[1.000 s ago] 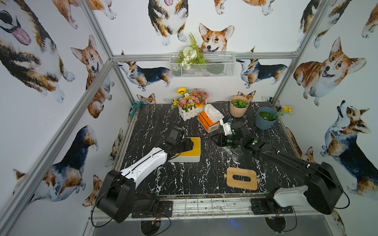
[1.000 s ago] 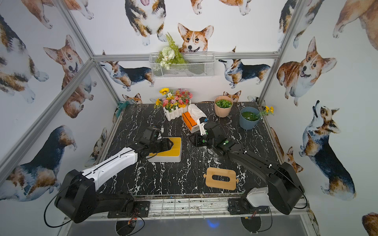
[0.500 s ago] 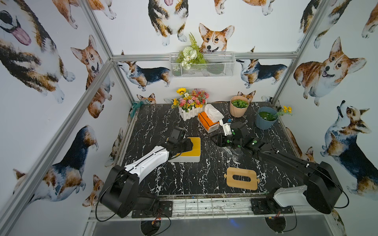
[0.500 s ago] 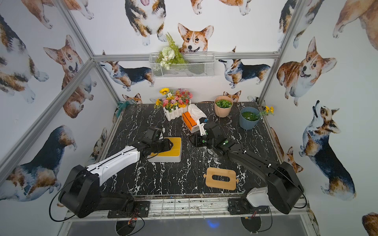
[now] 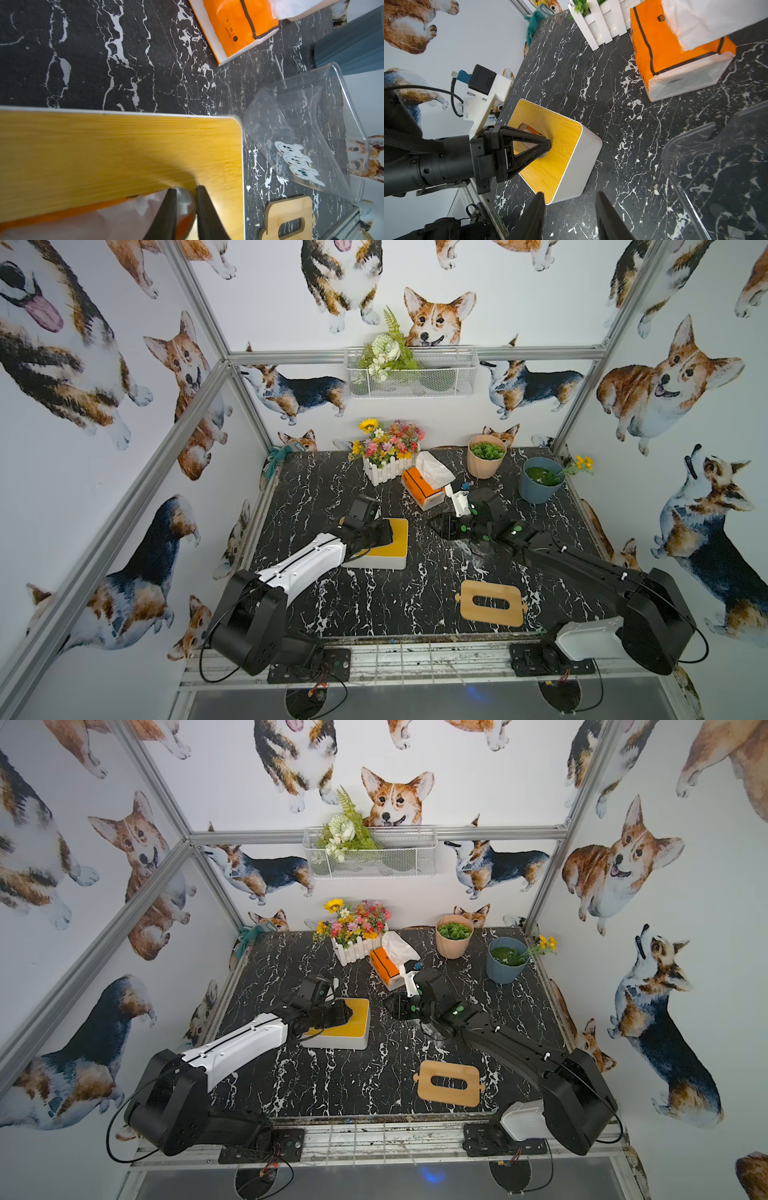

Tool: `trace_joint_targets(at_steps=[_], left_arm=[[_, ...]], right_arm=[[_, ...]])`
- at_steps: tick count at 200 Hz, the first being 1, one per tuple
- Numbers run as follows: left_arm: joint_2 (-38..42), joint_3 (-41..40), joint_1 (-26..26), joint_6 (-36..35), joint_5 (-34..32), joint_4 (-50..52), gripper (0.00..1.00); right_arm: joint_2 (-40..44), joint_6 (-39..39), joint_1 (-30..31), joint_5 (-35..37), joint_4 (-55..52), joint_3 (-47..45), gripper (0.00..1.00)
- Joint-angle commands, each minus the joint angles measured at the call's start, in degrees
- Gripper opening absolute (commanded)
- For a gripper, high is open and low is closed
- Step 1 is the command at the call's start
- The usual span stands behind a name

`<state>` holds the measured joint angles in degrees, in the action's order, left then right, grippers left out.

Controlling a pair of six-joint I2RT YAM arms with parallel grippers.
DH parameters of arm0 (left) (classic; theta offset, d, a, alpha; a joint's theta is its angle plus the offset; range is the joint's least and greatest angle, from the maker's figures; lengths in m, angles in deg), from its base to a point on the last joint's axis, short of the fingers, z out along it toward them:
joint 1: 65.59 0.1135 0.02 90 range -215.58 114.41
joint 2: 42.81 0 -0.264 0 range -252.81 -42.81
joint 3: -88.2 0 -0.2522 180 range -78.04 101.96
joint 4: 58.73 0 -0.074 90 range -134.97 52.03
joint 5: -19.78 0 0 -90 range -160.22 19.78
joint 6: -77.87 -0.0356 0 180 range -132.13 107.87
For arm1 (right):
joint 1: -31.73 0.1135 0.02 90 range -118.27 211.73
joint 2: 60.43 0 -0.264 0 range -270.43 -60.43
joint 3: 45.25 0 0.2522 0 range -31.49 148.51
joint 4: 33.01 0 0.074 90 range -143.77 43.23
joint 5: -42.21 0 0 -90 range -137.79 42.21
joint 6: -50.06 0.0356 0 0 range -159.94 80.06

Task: Put the tissue paper into the tissue box
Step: Close the box lid on the tissue box.

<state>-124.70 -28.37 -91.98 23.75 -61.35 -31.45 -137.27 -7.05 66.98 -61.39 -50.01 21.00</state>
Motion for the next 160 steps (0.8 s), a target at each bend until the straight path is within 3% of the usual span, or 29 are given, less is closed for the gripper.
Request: trace_joint_targets(at_steps=[1,44,160], left_arm=[[-0.44,0.16,-0.02,-1.15,-0.85,1.64,0.14],[0.13,0.59,-0.06,-1.74,-1.46,2.8,0.0],[4.57,2.3,-0.06,-2.81,-2.85,4.45,0.0]], right_arm=[[0.2,0.48,-0.09,-0.01,1.86,-0.26,0.44],[0.2,0.43,-0.34,-0.54,2.13,-0.72,0.44],[-0.42,0.16,-0.7,-1.84,2.72,-1.07,0.44]])
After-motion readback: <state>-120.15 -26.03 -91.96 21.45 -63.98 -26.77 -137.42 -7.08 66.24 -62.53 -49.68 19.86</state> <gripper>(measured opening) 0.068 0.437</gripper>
